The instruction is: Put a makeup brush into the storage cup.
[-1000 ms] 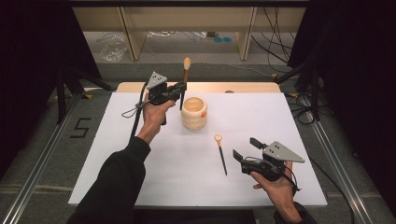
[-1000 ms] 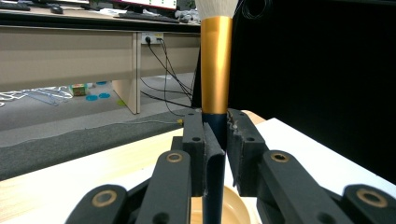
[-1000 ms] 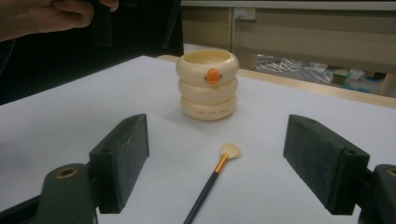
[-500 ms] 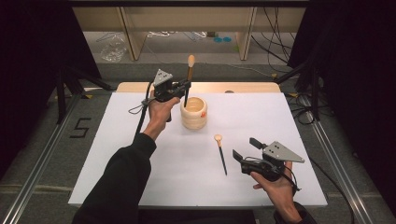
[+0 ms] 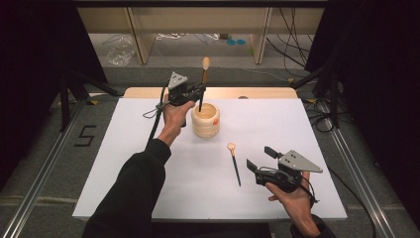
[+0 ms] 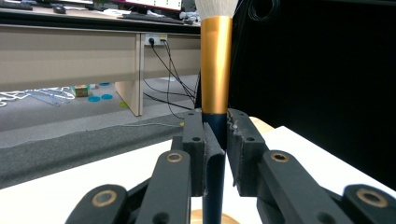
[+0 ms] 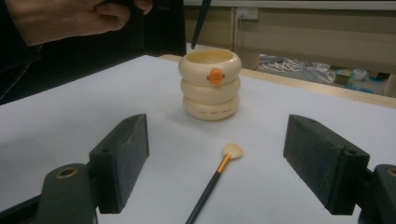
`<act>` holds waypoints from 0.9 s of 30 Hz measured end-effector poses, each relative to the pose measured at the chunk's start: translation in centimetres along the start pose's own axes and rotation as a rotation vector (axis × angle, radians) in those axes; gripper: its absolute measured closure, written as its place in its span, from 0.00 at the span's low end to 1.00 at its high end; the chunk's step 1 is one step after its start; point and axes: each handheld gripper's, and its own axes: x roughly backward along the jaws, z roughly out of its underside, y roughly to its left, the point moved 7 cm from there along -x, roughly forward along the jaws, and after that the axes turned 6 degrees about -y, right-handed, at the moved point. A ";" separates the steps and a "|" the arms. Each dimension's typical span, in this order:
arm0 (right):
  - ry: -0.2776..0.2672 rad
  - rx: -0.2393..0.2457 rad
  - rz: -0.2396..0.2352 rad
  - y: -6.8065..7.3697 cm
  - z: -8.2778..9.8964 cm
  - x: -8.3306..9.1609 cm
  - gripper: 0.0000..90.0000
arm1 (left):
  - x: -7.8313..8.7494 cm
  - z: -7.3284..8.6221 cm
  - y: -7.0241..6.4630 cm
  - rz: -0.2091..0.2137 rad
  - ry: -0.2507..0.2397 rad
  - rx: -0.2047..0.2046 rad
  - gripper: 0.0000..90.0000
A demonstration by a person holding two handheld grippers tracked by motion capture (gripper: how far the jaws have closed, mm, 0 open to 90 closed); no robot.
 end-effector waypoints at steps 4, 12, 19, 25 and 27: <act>0.007 -0.001 -0.009 0.1 0.0 0.0 0.26 | -0.3 0.4 -0.1 -0.003 0.005 -0.001 0.87; -0.003 -0.003 -0.009 0.1 0.0 0.0 0.26 | -0.8 1.4 -0.1 -0.001 0.016 -0.006 0.87; 0.001 0.002 0.000 0.0 0.0 0.0 0.26 | -0.9 2.5 0.3 -0.013 0.040 -0.007 0.87; -0.003 -0.003 -0.009 0.1 0.0 0.0 0.26 | -1.1 3.5 0.3 -0.018 0.061 -0.003 0.87; -0.003 -0.004 -0.010 0.1 0.0 0.0 0.26 | -1.2 3.9 0.4 -0.026 0.069 0.001 0.87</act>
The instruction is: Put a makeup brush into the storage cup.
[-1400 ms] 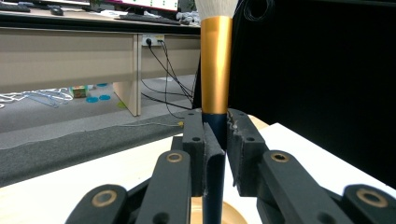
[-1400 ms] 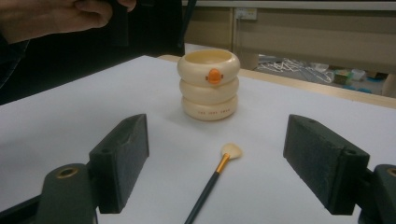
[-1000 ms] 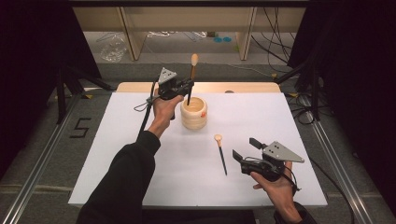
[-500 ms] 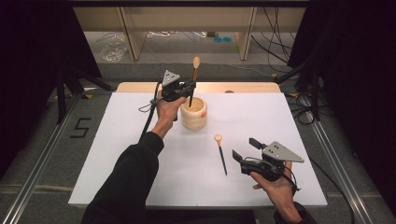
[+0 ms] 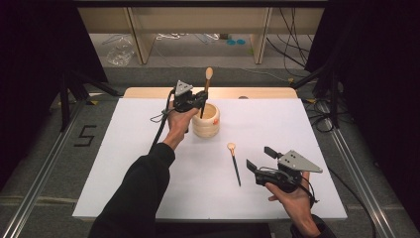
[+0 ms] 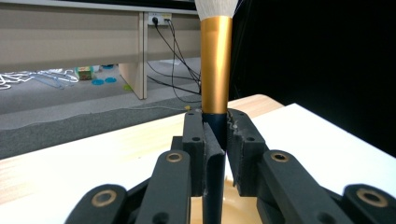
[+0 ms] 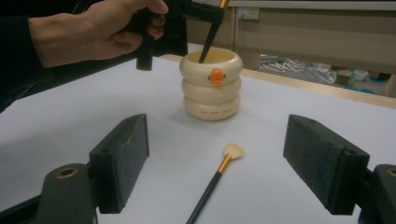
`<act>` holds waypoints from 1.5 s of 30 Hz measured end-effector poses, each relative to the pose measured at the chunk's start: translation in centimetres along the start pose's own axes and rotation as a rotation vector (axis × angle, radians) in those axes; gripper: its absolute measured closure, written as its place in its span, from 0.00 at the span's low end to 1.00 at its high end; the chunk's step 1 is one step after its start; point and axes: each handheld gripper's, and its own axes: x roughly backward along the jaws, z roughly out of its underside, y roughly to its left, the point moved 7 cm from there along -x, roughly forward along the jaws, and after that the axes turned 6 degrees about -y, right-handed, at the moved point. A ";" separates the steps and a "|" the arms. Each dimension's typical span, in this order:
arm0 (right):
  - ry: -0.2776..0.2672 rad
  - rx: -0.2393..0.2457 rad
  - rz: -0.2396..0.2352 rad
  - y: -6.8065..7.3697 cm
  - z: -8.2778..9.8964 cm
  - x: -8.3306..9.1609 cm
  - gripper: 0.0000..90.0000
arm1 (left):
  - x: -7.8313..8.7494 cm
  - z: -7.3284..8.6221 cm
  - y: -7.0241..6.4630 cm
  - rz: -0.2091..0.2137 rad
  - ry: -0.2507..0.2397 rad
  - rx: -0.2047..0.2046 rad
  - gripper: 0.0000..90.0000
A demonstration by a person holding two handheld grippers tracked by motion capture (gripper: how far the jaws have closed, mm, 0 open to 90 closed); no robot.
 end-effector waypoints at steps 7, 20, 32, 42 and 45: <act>0.003 0.008 0.007 -0.1 0.0 0.0 0.26 | -0.1 1.0 -0.1 0.003 0.031 -0.009 0.87; 0.005 0.010 0.001 0.0 0.0 0.0 0.26 | 0.0 2.4 0.2 0.001 0.097 -0.009 0.87; -0.002 0.006 -0.004 0.0 0.1 -0.1 0.26 | 1.9 2.1 0.3 -0.054 0.163 -0.007 0.46; 0.004 0.003 -0.001 0.0 0.1 -0.1 0.26 | 5.3 0.2 0.2 -0.023 0.157 -0.029 0.35; 0.002 0.008 0.001 0.0 0.1 -0.1 0.26 | 6.4 -0.1 0.1 -0.013 0.157 -0.021 0.33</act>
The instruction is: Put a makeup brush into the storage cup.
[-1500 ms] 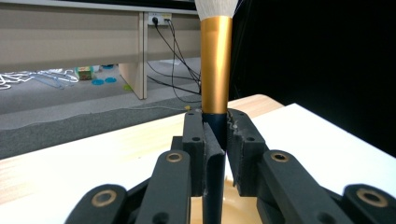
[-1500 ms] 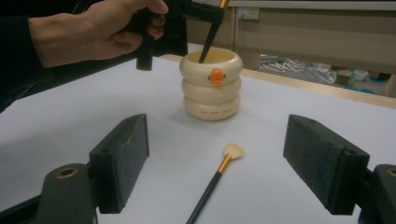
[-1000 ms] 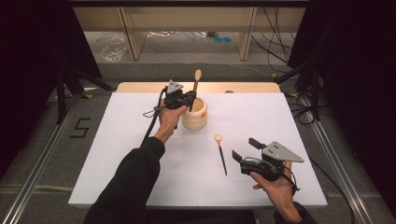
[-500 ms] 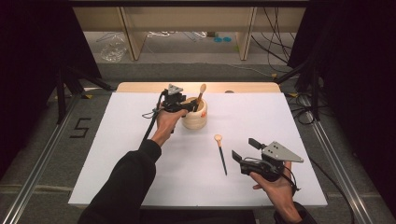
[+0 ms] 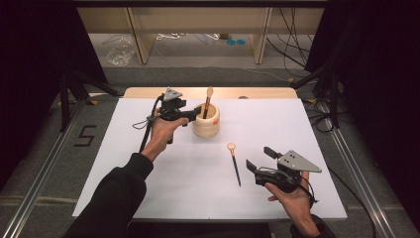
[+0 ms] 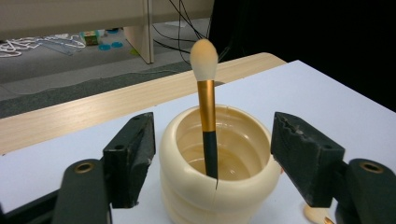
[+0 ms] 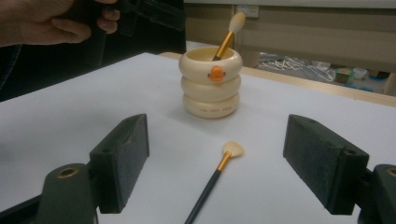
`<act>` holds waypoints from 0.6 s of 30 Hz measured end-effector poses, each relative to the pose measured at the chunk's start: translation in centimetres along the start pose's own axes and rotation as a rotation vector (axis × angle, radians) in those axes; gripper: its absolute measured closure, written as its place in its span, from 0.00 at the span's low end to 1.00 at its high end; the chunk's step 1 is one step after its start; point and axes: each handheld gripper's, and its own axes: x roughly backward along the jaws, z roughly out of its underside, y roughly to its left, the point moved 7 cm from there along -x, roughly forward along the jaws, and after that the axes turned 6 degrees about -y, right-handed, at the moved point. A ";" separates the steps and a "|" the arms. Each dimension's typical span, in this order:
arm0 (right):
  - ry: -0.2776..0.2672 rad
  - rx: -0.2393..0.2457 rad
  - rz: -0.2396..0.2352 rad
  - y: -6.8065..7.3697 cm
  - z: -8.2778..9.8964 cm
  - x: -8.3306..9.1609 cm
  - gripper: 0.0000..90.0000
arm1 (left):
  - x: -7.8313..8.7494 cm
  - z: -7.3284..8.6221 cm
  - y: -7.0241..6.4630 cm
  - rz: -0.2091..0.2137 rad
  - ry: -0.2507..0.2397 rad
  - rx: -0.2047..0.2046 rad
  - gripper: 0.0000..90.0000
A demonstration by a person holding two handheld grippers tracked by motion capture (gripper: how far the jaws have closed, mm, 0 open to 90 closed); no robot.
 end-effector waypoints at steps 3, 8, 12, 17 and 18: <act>-0.002 0.004 0.004 -0.1 0.0 0.0 0.26 | 1.3 -0.2 -0.1 0.011 -0.009 0.011 0.32; -0.003 0.005 0.004 -0.1 0.0 0.0 0.26 | 2.9 -0.4 -0.1 0.024 -0.025 -0.001 0.31; 0.003 -0.003 0.003 0.0 0.0 0.0 0.26 | 3.8 -0.5 -0.5 0.035 -0.037 0.004 0.30; 0.002 -0.004 0.007 -0.1 0.0 0.0 0.26 | 4.6 -0.1 -0.7 0.051 -0.028 -0.015 0.30; 0.001 -0.003 0.007 -0.1 0.0 0.0 0.26 | 4.7 0.0 -0.7 0.048 -0.030 -0.006 0.29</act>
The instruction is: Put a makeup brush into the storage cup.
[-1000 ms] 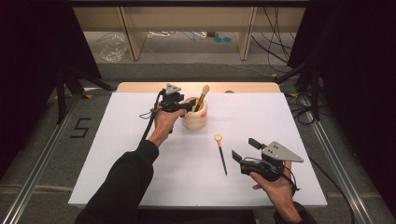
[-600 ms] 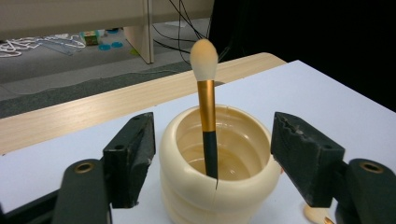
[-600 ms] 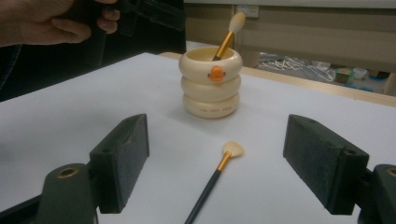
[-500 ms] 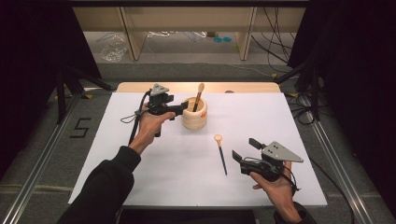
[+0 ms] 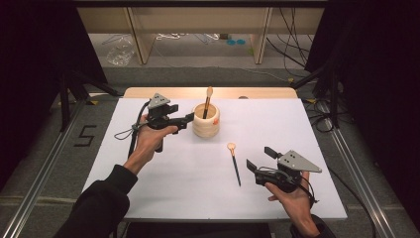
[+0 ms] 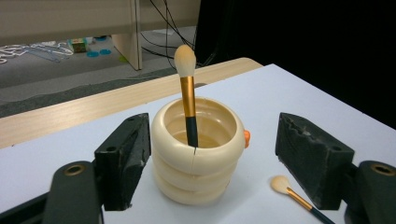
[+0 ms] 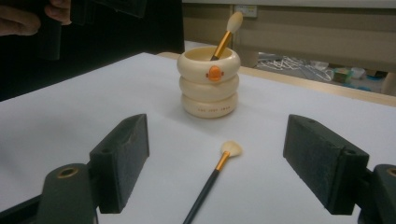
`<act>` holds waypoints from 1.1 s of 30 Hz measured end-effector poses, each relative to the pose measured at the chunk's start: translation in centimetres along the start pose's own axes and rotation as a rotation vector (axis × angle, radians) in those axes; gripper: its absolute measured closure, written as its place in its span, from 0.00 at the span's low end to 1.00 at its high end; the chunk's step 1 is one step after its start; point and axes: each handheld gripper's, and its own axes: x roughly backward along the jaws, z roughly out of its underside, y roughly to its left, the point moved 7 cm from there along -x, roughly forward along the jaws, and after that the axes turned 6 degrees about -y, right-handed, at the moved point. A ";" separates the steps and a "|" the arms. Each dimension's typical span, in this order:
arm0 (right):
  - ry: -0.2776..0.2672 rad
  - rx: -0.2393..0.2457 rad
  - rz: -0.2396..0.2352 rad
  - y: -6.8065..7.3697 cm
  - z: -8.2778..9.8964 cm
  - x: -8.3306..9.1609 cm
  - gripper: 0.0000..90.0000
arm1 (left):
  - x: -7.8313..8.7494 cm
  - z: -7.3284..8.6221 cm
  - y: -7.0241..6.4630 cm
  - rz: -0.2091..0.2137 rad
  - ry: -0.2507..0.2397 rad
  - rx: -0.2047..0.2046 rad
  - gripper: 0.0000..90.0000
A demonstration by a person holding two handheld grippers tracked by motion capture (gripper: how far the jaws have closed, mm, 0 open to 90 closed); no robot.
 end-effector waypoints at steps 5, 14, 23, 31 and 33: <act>0.005 -0.001 0.002 0.0 0.0 0.0 0.26 | 1.1 0.4 0.0 0.005 0.002 0.009 0.28; 0.000 0.000 0.003 0.0 0.0 0.0 0.26 | 3.5 1.0 -0.2 0.023 -0.022 0.018 0.27; -0.002 0.040 0.015 -0.3 -0.1 0.0 0.26 | 5.7 2.0 0.0 0.011 -0.044 0.011 0.26; -0.013 0.041 0.009 -0.3 -0.2 0.0 0.26 | 6.8 3.2 -0.5 0.025 -0.026 0.008 0.24; -0.014 0.040 0.009 -0.3 -0.2 0.0 0.26 | 7.1 3.5 -0.6 0.026 -0.031 0.002 0.24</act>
